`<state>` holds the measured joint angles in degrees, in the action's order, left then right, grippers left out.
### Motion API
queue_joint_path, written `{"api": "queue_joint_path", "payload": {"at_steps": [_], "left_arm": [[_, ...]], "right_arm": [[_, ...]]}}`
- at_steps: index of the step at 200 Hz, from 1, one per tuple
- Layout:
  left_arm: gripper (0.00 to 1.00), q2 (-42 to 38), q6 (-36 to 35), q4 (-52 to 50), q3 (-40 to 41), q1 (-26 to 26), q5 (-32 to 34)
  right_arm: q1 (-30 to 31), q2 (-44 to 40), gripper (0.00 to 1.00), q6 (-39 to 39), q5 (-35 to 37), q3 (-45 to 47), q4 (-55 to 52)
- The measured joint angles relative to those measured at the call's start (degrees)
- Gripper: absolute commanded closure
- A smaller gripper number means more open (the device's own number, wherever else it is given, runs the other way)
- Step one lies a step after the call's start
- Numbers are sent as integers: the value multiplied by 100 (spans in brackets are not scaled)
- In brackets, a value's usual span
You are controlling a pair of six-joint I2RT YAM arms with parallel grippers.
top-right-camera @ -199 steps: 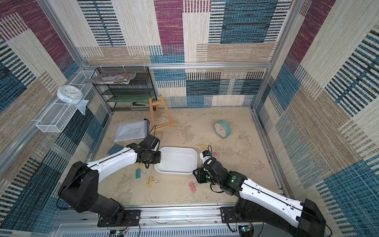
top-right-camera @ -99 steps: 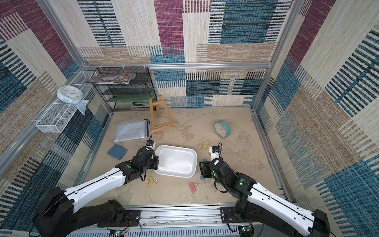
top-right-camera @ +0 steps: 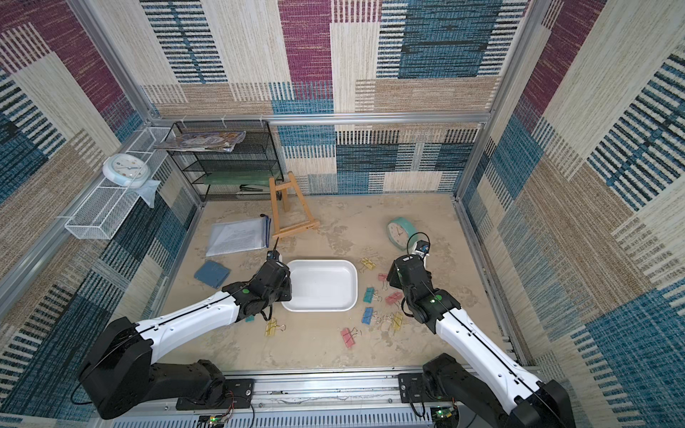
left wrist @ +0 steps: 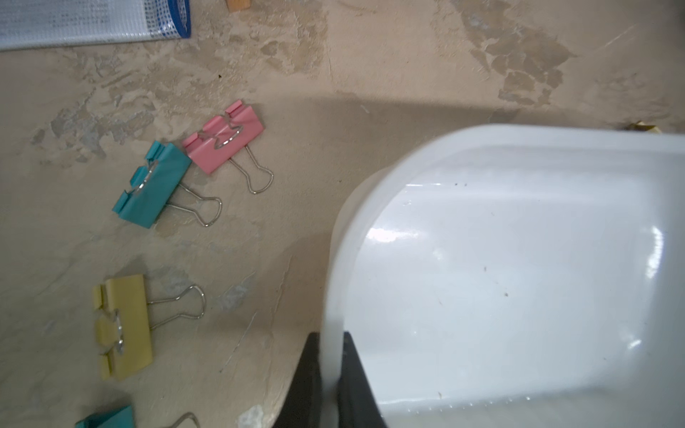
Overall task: Take out the binder clips from the storage box
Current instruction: Adjust the storage box at the center of the board.
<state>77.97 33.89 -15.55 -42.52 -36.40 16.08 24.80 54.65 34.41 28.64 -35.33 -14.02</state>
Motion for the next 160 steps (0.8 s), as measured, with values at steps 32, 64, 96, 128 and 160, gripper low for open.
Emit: {"api": "queue_joint_path", "payload": {"at_steps": [32,64,96,128,160], "left_arm": [[73,417,212,-326,-341,4,-92],[56,428,280,-654,-629,0,-131],[36,0,245,-852,-782,7,22],[19,-933,11,-802,-555,66,743],[3,-1591,-396,-417,-225,367,2074]], "right_arm": [[-629,446,20,-417,1027,275,841],[-968,1001,18,-1244,1746,896,2411],[-1209,1888,15,-2282,1873,1281,3969],[-1698,2599,14,-2983,1145,1766,5882],[-2144,2933,14,-3292,-302,1910,7235]]}}
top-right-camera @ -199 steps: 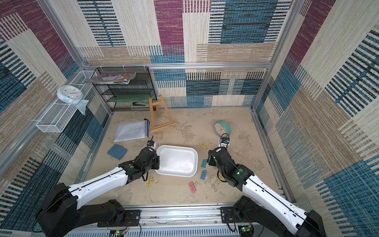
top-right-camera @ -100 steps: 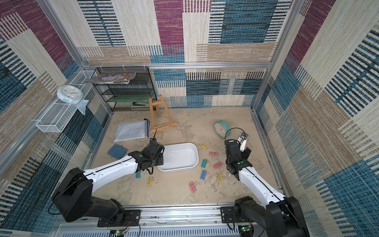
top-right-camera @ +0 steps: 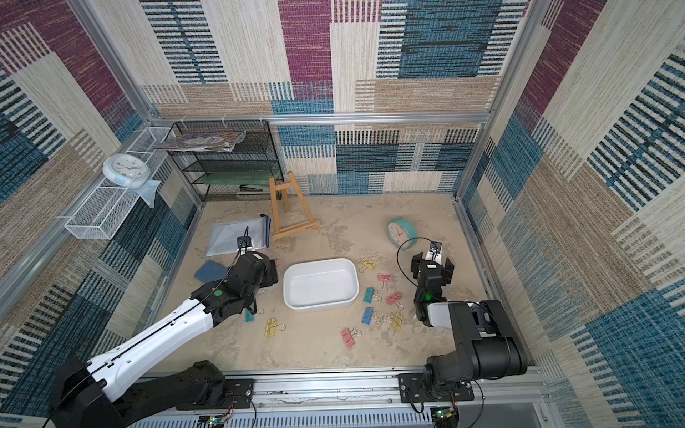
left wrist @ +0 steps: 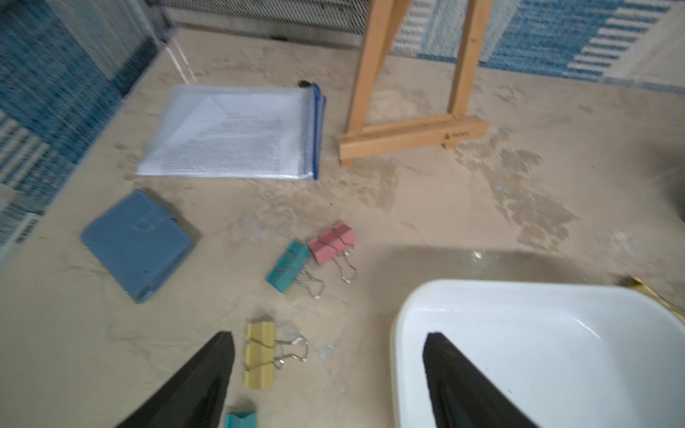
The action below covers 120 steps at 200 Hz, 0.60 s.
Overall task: Take out the binder clips from the storage box
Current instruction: Adjust the storage box at the center of the board, then reset both arms
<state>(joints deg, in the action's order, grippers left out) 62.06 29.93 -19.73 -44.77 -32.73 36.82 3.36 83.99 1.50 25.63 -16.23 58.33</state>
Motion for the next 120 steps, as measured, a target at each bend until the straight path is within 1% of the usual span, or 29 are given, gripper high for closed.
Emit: {"api": "queue_joint_path", "payload": {"at_steps": [3,14,23,28,45,61,71,95,108,120], "left_arm": [[0,-48,-96,118,72,59,177],[1,-146,-374,437,304,249,669],[1,-195,-638,780,520,446,997],[1,-205,-796,984,649,577,1174],[1,-162,-1239,1716,1056,1084,1419],[1,42,-1657,2455,1427,1585,1399],[1,186,-1884,2811,1582,1799,1342],[1,713,-2243,3672,1801,2288,953],[1,1016,-2365,4127,1904,2409,745],[1,1353,-2522,4760,2081,2457,450]], "right_arm": [[-44,59,14,-26,-120,68,181],[-105,240,12,-131,-584,339,647],[-105,363,5,-221,-997,529,940],[-101,404,0,-267,-1176,586,1060],[-116,424,1,-310,-1392,494,1274],[-166,391,1,-254,-1434,321,1349],[-190,385,1,-232,-1432,304,1375],[-190,380,1,-210,-1434,306,1355],[-192,378,1,-208,-1449,306,1355],[-192,378,1,-205,-1480,306,1353]]}}
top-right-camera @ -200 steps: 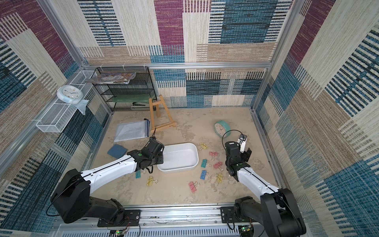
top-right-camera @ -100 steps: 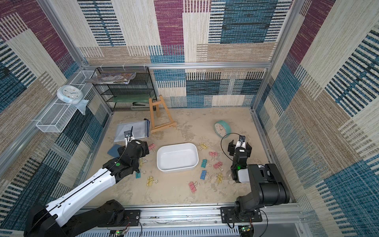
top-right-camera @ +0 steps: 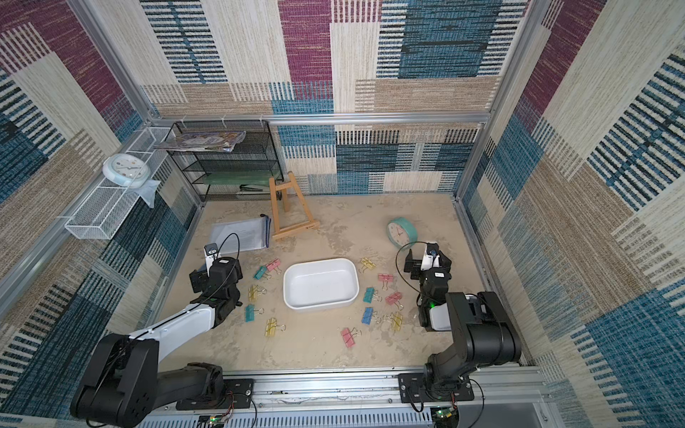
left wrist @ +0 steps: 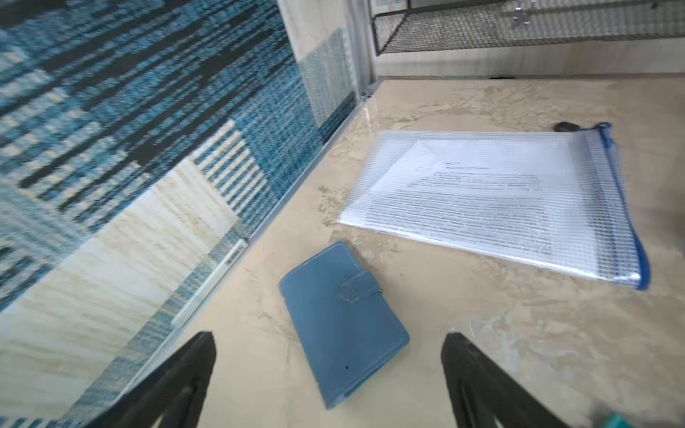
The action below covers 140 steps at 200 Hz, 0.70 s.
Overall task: Take out the binder clips from the storage box
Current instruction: Reset both arms
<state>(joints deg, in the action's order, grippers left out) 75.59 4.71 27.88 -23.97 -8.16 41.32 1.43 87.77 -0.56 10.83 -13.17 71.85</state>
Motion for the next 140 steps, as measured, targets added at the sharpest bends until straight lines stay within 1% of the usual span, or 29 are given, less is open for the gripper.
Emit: {"api": "queue_joint_path", "payload": {"at_steps": [16,25,33,46,60,73,86,94,111,121,140], "left_arm": [[0,437,-57,726,249,101,-319],[0,743,-98,1300,417,144,-485],[0,894,-177,1558,501,149,-649],[0,859,-208,1670,503,168,-890],[0,887,-186,2004,417,315,-1078],[1,957,-164,1947,238,474,-1373],[1,1228,-120,2264,170,636,-1740],[1,1220,-37,2013,166,748,-1878],[1,1250,83,2140,186,870,-1991],[1,1211,111,1980,157,874,-2111],[1,1237,120,2072,164,863,-2229]], "right_arm": [[0,0,1,2,2,0,0],[0,0,1,4,2,0,0],[0,0,1,11,2,0,0],[0,0,1,13,2,-2,0],[0,0,1,13,2,-2,0],[0,0,1,15,0,-2,0],[0,0,1,15,-2,-2,0],[0,0,1,15,-9,-2,0],[0,0,1,15,-17,-2,0],[0,0,1,15,-17,-2,0],[-4,0,1,15,-17,-2,0]]}}
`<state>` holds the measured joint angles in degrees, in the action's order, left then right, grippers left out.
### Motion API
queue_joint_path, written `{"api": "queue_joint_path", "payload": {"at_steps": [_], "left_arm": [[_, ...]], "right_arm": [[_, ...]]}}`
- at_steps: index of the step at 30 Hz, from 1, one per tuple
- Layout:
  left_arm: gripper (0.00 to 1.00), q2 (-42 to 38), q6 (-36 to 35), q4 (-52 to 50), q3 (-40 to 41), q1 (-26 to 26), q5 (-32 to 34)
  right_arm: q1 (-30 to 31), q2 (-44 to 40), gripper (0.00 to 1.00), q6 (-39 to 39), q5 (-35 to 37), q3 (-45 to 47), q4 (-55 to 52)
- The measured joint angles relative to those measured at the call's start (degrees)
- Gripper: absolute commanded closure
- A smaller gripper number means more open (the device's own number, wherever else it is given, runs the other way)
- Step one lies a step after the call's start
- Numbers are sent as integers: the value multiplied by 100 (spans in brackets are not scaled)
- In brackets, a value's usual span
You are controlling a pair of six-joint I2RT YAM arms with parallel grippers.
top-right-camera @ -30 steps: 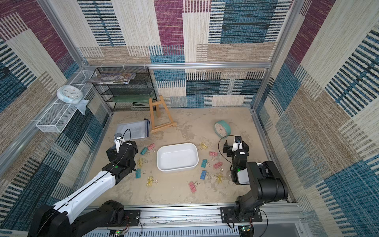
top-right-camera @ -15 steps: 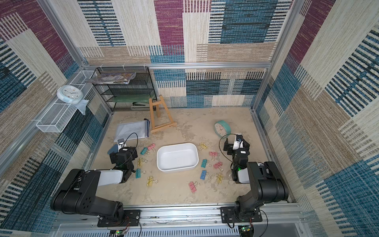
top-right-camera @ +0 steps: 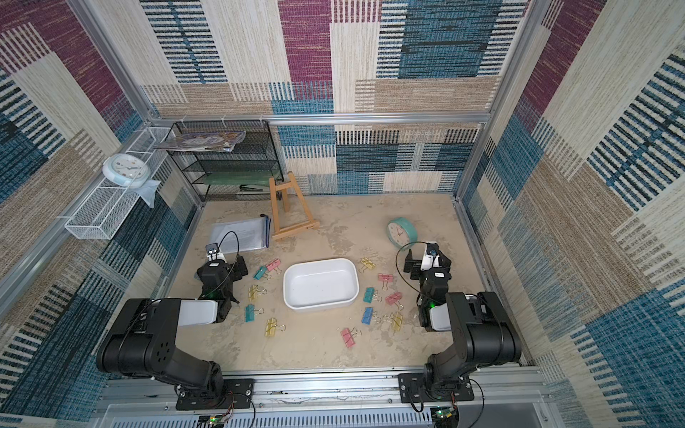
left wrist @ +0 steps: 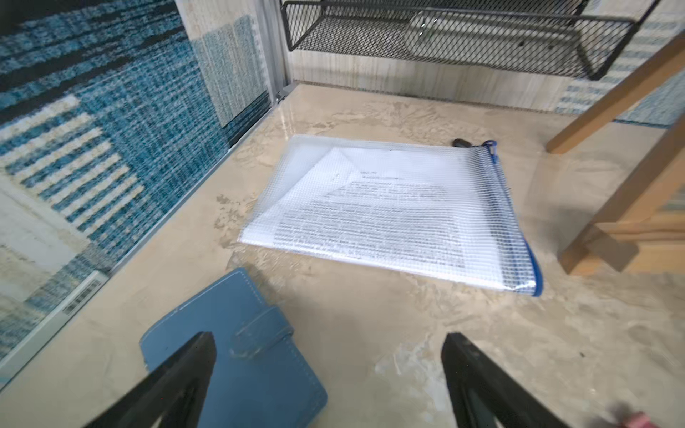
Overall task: Take out the binder clips from the storage box
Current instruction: Reset both arms
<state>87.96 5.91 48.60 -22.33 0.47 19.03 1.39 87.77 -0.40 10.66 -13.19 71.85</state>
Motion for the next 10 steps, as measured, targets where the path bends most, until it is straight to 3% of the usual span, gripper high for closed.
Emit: {"api": "queue_joint_path", "payload": {"at_steps": [10], "left_arm": [[1,-35,13,-83,-28,0,-125]], "right_arm": [[-107,7,1,39,-96,-72,-44]]}}
